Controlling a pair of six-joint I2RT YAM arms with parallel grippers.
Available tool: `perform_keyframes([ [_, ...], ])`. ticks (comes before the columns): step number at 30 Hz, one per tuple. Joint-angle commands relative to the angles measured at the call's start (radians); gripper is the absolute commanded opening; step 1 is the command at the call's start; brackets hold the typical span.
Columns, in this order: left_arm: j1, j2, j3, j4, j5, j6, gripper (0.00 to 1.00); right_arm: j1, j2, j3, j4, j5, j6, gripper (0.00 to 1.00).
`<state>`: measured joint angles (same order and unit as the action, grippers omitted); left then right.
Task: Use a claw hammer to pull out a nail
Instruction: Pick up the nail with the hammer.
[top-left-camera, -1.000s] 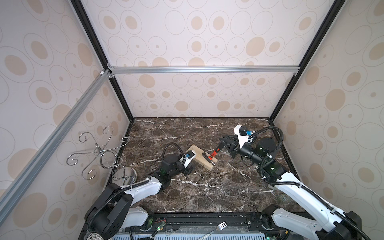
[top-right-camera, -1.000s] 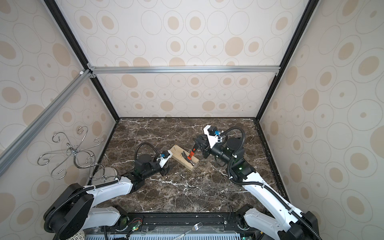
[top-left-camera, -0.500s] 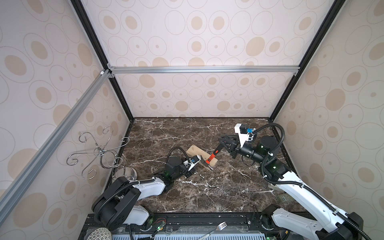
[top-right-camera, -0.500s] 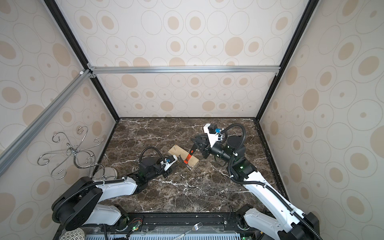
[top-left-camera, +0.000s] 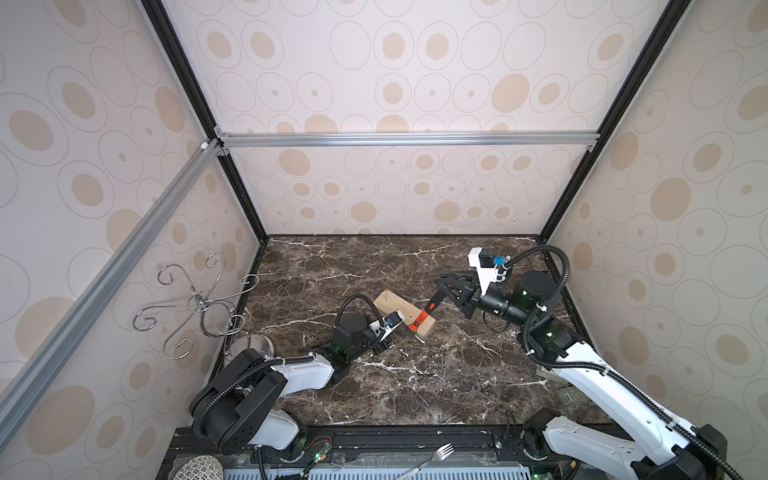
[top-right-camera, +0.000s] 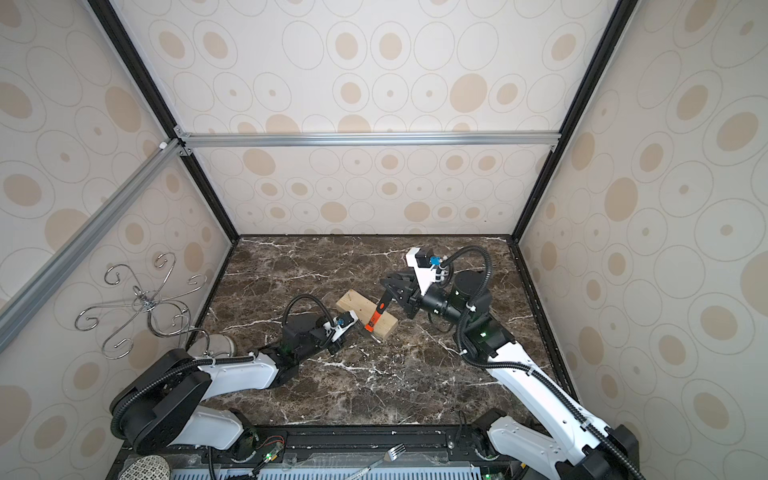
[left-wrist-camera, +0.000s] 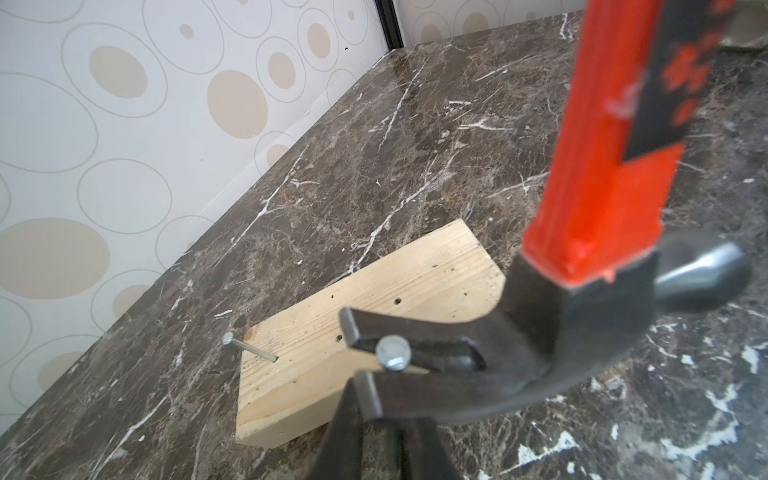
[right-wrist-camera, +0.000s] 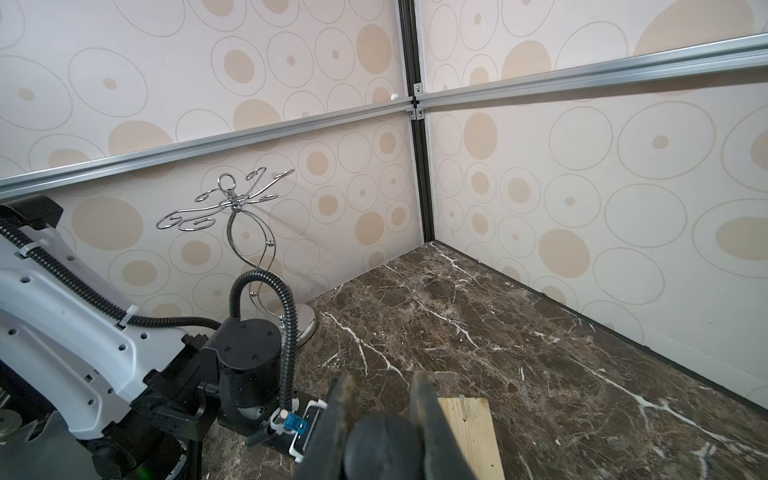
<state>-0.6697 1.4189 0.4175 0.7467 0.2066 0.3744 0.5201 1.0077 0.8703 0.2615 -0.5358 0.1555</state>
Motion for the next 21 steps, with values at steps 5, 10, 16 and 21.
perform_keyframes([
  [5, -0.006, -0.045, 0.024, 0.002, -0.059, 0.036, 0.00, -0.002, 0.003, 0.090, 0.065, -0.089, 0.013, 0.00],
  [10, -0.007, -0.081, 0.011, 0.015, -0.110, -0.010, 0.00, -0.002, 0.031, 0.128, -0.043, -0.124, -0.028, 0.00],
  [16, -0.004, -0.064, 0.077, -0.115, -0.234, -0.098, 0.00, -0.002, 0.063, 0.153, -0.124, -0.130, -0.049, 0.00],
  [21, 0.020, 0.004, 0.174, -0.267, -0.329, -0.235, 0.00, -0.002, 0.062, 0.148, -0.153, -0.115, -0.078, 0.00],
])
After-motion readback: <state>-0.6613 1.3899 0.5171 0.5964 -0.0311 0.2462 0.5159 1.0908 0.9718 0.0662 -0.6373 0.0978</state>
